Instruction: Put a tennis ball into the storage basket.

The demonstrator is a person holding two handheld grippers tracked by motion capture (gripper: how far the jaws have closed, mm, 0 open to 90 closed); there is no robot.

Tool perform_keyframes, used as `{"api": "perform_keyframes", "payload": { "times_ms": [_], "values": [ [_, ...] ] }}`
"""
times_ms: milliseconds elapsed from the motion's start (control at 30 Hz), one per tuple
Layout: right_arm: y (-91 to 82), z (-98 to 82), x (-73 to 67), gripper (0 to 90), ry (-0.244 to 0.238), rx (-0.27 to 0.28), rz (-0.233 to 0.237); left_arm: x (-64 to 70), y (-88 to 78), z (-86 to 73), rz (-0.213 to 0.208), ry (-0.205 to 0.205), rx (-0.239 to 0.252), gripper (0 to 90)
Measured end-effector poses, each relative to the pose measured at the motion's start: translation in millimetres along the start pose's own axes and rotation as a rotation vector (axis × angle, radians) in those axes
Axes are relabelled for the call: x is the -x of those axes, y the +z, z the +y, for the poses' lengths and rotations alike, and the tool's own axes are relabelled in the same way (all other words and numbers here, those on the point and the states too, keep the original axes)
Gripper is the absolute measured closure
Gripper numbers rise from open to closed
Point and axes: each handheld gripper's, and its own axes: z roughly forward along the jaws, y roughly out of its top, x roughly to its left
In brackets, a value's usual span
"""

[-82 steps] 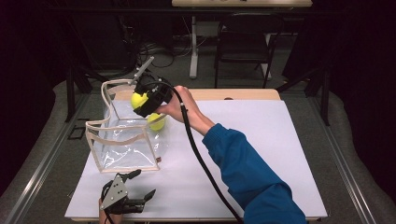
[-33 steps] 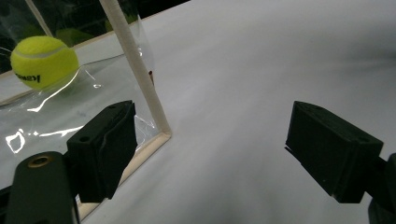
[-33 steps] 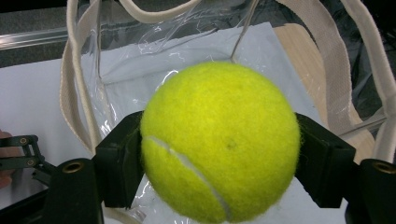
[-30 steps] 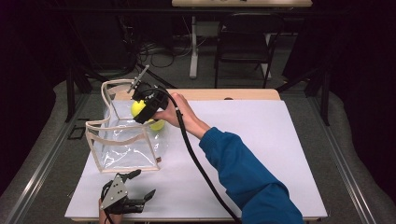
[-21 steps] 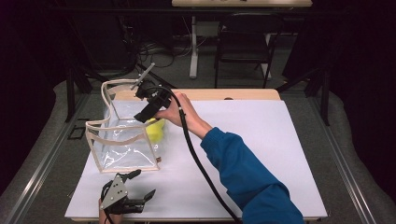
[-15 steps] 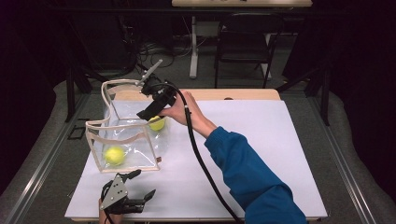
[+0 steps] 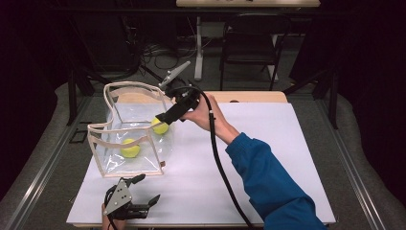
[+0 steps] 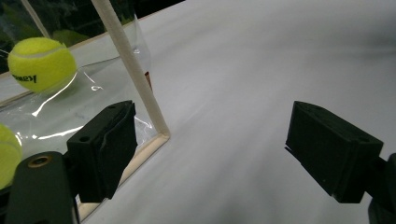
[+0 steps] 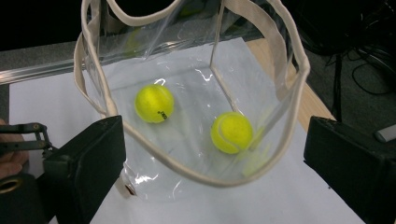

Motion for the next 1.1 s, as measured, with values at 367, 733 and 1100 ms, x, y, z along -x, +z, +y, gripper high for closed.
{"api": "perform_keyframes", "payload": {
  "times_ms": [367, 733, 1100],
  "values": [
    [-16.7, -26.8, 4.8, 2.6, 0.010, -0.019, -0.025, 0.5, 0.6, 0.2, 0.002, 0.001, 0.002, 15.9],
    [-18.4, -53.2, 8.2, 0.9, 0.026, -0.059, -0.027, -0.1, 1.0, 0.5, -0.001, 0.002, 0.004, 15.9],
    [-25.9, -77.4, 9.8, 0.0, 0.038, -0.069, -0.041, -0.1, 1.3, -0.2, 0.003, -0.002, -0.002, 15.9]
  ]
}}
